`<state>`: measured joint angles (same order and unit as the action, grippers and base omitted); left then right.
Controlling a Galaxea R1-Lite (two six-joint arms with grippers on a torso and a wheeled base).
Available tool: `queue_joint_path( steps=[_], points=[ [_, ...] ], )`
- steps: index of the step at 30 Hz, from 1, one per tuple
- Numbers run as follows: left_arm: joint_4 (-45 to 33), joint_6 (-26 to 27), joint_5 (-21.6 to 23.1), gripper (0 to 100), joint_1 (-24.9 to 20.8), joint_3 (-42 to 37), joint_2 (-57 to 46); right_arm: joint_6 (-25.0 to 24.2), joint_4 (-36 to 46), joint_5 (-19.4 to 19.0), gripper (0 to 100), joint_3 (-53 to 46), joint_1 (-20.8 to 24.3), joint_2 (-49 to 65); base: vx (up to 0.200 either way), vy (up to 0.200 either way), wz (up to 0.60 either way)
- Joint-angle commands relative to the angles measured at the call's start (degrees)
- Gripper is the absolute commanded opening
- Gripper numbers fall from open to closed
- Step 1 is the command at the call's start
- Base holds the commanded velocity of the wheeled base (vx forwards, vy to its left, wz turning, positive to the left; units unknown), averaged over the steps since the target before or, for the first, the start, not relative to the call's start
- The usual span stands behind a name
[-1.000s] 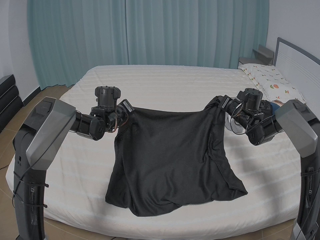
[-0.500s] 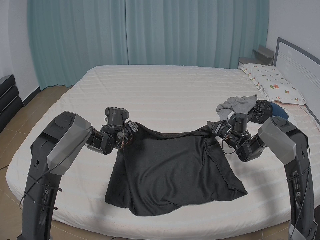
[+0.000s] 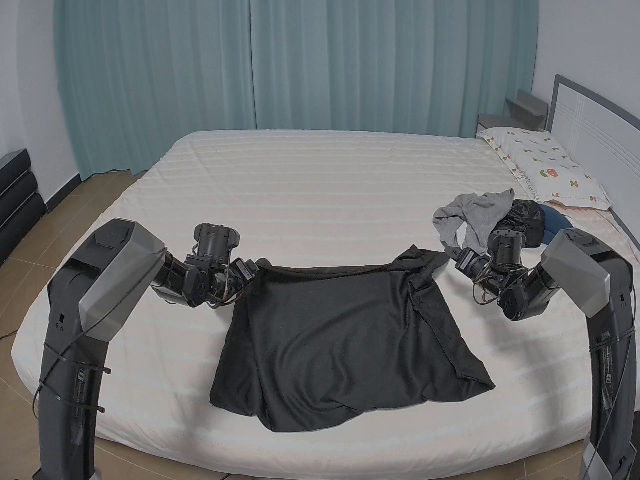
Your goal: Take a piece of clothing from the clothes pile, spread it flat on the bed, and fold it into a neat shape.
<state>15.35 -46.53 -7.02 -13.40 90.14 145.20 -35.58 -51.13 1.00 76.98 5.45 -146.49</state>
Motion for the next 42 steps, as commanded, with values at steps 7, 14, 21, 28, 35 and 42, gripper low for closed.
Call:
queue_joint_path(
  steps=[7, 14, 21, 28, 35, 42],
  points=[
    [-0.05, -7.87, 10.89, 100, 4.08, -10.68, -11.52, -6.08, -0.29, -6.27, 100, -14.05, 1.14, 11.93, 0.000, 0.000, 0.00],
    [0.38, -13.94, 18.18, 100, 5.84, -18.42, -17.50, -7.48, -2.66, -6.01, 100, -22.23, 5.71, 14.13, 0.000, 0.000, 0.00],
    [13.30, -16.05, 17.66, 100, 5.49, -33.36, -21.19, -6.95, -1.87, -6.01, 100, -29.35, 6.86, 19.84, 0.000, 0.000, 0.00],
    [21.57, -19.74, 17.66, 100, 3.73, -46.46, -26.46, -7.13, -2.66, -6.98, 100, -41.21, 7.12, 27.23, 0.000, 0.000, 0.00],
    [28.33, -19.56, 17.66, 100, 1.18, -53.14, -26.37, -4.67, -3.45, -11.19, 100, -48.77, 6.24, 30.30, -0.057, 0.000, 0.00],
    [28.33, -17.54, 17.48, 100, 0.13, -54.89, -26.20, -3.79, -3.54, -11.99, 100, -49.74, 7.47, 30.22, -0.200, 0.000, 0.00]
  ],
)
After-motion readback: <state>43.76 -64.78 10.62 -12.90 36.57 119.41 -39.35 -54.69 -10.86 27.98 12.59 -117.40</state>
